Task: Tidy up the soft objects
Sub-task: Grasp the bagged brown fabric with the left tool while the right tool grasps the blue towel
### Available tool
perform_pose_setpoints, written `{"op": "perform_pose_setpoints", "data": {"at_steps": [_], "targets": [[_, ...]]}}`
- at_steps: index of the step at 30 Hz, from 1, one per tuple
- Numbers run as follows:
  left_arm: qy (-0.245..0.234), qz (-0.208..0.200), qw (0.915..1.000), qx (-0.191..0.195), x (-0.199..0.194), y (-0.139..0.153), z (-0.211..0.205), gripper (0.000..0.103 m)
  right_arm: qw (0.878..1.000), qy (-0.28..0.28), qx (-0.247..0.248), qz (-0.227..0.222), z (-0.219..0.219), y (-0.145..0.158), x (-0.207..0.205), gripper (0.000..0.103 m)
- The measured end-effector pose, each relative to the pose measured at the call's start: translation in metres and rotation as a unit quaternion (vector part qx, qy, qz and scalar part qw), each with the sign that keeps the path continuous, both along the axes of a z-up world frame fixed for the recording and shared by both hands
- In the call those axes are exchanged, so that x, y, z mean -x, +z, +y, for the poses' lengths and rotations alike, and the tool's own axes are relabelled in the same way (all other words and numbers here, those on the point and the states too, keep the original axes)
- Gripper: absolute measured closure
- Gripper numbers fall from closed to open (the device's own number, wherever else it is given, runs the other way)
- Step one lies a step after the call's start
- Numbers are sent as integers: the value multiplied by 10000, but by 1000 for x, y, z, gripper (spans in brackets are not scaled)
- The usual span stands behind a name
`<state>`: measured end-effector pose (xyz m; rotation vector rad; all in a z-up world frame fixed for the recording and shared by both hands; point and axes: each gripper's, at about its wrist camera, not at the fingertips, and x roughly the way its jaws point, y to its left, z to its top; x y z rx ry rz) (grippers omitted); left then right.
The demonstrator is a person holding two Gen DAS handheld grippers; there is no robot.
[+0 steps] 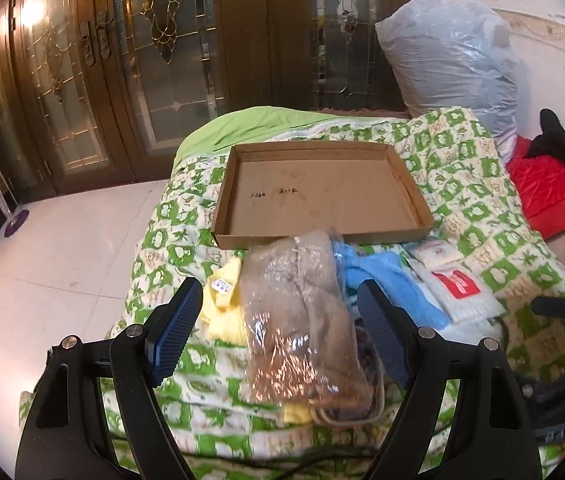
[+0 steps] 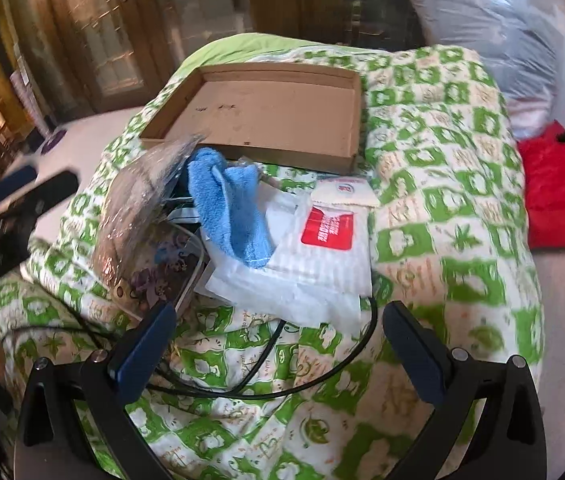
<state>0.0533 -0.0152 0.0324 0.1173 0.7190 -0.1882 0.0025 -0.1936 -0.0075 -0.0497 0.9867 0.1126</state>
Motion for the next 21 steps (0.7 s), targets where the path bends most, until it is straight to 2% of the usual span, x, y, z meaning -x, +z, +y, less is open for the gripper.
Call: {"op": "perform_pose_setpoints", "data": {"at_steps": [5, 7, 10, 12, 17, 21], "targets": [[20, 336, 9994, -52, -13, -26, 0, 23, 9999, 97, -40, -54, -9, -3, -2, 0], [27, 499, 9987, 112, -18, -32, 3, 23, 9999, -1, -142, -72, -16, -3, -7, 0], [-91, 597, 9962, 622, -18, -31, 6, 23, 9997, -82, -217, -68, -20, -2, -17, 0], [-200, 619, 9951, 749, -21, -29, 2, 23, 9996, -87, -275, -73, -18, -2, -23, 0], [-308, 811, 9954, 414, -40, -36, -4, 23, 9993, 16, -379, -58, -7, -4, -37, 0], [-331, 1122, 9922, 439, -54, -49, -1, 23, 9995, 175, -263, -3, 2, -8, -47, 0]]}}
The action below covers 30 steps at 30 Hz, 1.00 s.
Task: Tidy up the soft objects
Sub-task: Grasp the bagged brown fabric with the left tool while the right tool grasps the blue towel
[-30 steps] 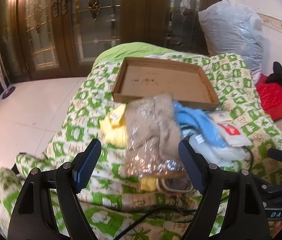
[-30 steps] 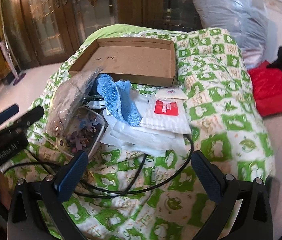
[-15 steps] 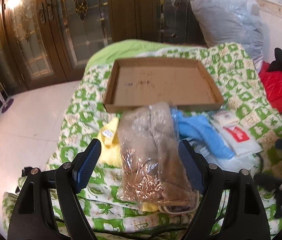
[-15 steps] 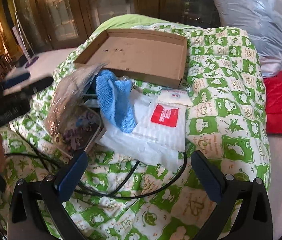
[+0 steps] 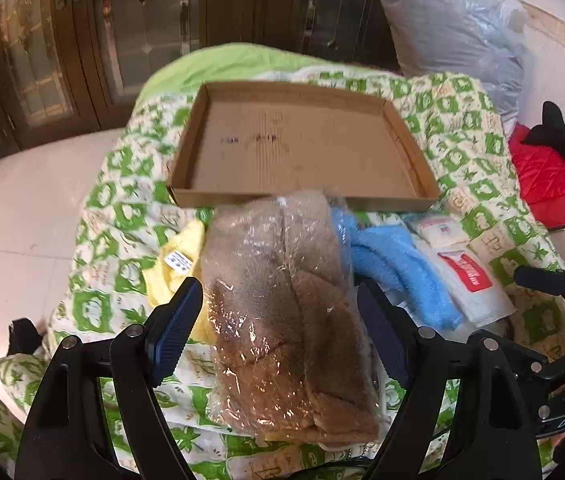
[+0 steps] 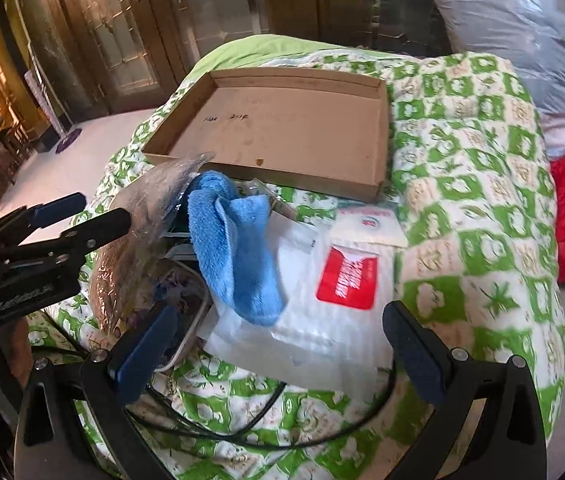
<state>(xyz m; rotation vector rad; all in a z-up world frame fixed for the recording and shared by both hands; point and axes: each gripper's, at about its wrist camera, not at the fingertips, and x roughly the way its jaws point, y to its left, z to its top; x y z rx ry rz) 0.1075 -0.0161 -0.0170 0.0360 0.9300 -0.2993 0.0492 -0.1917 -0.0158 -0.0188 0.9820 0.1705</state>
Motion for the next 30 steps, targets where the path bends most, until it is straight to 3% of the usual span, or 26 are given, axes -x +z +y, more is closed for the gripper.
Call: {"op": "perform_pose_setpoints", "data": {"at_steps": [9, 14, 16, 19, 20, 22, 25, 27, 29, 30], "targets": [[69, 252, 9996, -119, -2, -23, 3, 23, 9987, 39, -275, 426, 12, -19, -32, 3], [127, 406, 9990, -134, -5, -30, 5, 22, 9971, 165, -372, 638, 22, -26, -48, 29], [122, 553, 9983, -123, -7, -35, 4, 22, 9963, 209, -464, 693, 24, -30, -51, 51], [137, 751, 9970, -103, -12, -41, 4, 17, 9947, 280, -589, 796, 24, -36, -54, 71], [159, 849, 9962, -109, -14, -44, 4, 10, 9945, 260, -598, 814, 22, -38, -54, 72], [210, 1114, 9935, -72, -20, -53, 6, 6, 9943, 199, -595, 864, 18, -42, -54, 77], [296, 1281, 9912, 136, -23, -58, 12, 6, 9954, 91, -406, 862, 10, -43, -52, 89], [292, 1276, 9913, 141, -22, -59, 12, 6, 9960, 33, -273, 848, 4, -42, -49, 89], [256, 1225, 9921, 105, -20, -57, 10, 10, 9958, -33, -177, 893, -2, -42, -47, 89], [229, 1199, 9925, 107, -19, -56, 10, 19, 9955, -35, -169, 931, -4, -42, -46, 89]]}}
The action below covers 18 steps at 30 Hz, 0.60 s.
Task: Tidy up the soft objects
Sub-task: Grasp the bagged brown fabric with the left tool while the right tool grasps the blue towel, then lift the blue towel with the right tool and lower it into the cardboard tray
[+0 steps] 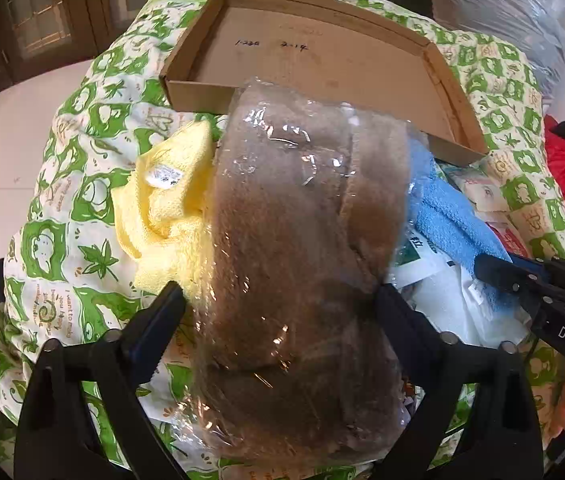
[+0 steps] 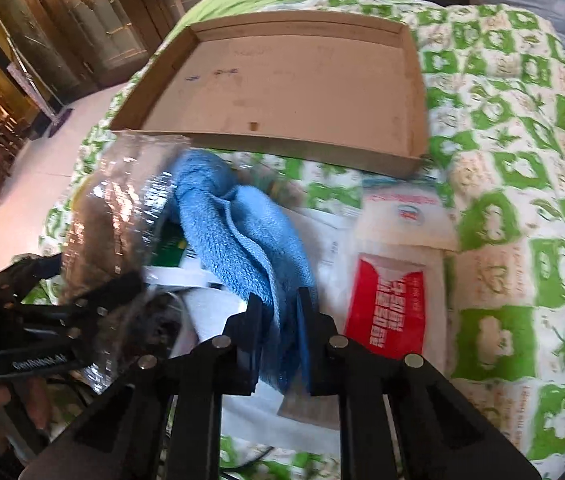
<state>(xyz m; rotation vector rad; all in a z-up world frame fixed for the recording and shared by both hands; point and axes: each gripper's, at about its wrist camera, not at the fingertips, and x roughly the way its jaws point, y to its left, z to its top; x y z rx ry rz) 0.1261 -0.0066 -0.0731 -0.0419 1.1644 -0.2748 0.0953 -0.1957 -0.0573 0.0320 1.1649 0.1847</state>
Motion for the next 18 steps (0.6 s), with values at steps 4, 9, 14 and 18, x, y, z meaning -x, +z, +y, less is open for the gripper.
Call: {"op": "perform_pose_setpoints", "data": {"at_steps": [4, 9, 14, 18], "targets": [[-25, -262, 9996, -123, 5, 8, -1, 52, 9999, 139, 14, 99, 2, 3, 2, 87], [217, -700, 9972, 158, 11, 29, 15, 73, 9996, 240, -7, 159, 13, 17, -5, 47], [408, -589, 9969, 325, 9, 29, 24, 74, 9978, 580, 308, -16, 34, 34, -19, 46], [370, -657, 9968, 248, 11, 30, 24, 74, 9974, 646, 301, 99, 50, 27, -45, 46]]}}
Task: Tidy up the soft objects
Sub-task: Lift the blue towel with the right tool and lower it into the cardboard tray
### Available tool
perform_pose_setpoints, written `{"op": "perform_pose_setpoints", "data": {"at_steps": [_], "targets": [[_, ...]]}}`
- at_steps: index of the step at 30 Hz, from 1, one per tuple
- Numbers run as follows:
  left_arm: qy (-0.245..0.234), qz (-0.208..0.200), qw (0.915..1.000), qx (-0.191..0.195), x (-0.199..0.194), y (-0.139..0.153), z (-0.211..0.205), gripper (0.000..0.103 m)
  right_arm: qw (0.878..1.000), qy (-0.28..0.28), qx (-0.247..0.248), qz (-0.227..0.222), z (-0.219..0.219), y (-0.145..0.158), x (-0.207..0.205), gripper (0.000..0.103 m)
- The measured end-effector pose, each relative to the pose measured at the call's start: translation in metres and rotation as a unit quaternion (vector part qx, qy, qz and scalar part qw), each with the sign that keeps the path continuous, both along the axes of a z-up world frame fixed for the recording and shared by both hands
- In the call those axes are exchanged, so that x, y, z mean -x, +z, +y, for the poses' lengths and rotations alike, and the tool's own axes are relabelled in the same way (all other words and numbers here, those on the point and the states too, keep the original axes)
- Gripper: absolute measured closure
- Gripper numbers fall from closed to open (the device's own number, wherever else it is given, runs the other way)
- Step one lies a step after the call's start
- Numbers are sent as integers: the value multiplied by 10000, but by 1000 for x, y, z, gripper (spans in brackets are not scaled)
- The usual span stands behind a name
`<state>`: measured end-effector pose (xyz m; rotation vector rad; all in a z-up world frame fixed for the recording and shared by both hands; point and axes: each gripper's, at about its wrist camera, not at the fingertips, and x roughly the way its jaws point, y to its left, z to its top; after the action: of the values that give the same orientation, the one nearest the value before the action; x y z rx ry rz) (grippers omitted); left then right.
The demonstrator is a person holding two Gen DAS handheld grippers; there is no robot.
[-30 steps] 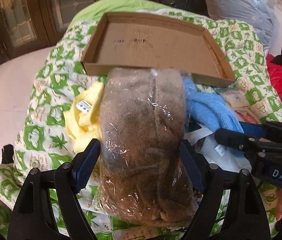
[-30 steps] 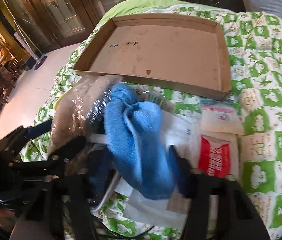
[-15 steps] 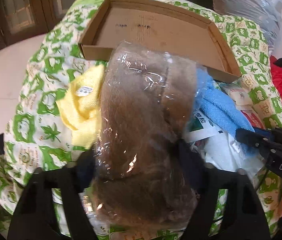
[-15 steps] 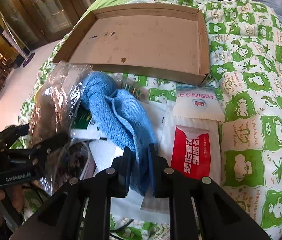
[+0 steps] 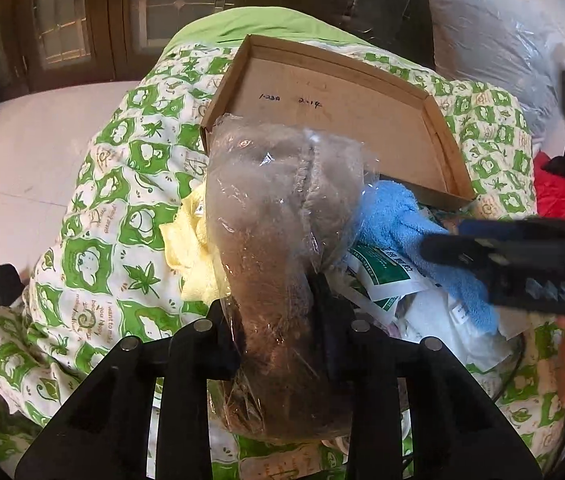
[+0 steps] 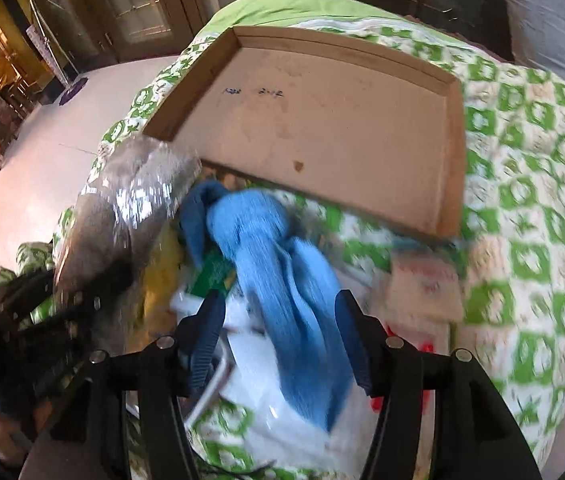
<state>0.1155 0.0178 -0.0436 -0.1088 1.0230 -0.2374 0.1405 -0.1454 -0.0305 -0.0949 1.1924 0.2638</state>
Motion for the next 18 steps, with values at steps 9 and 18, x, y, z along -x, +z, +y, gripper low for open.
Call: {"op": "perform_pose_setpoints", "data": {"at_steps": [9, 18], "targets": [[60, 81, 9999, 98, -1, -3, 1, 74, 9997, 9, 4, 228, 19, -38, -35, 46], [103, 78, 9999, 1, -3, -2, 2, 73, 9992, -204, -353, -13, -11, -23, -18, 74]]}}
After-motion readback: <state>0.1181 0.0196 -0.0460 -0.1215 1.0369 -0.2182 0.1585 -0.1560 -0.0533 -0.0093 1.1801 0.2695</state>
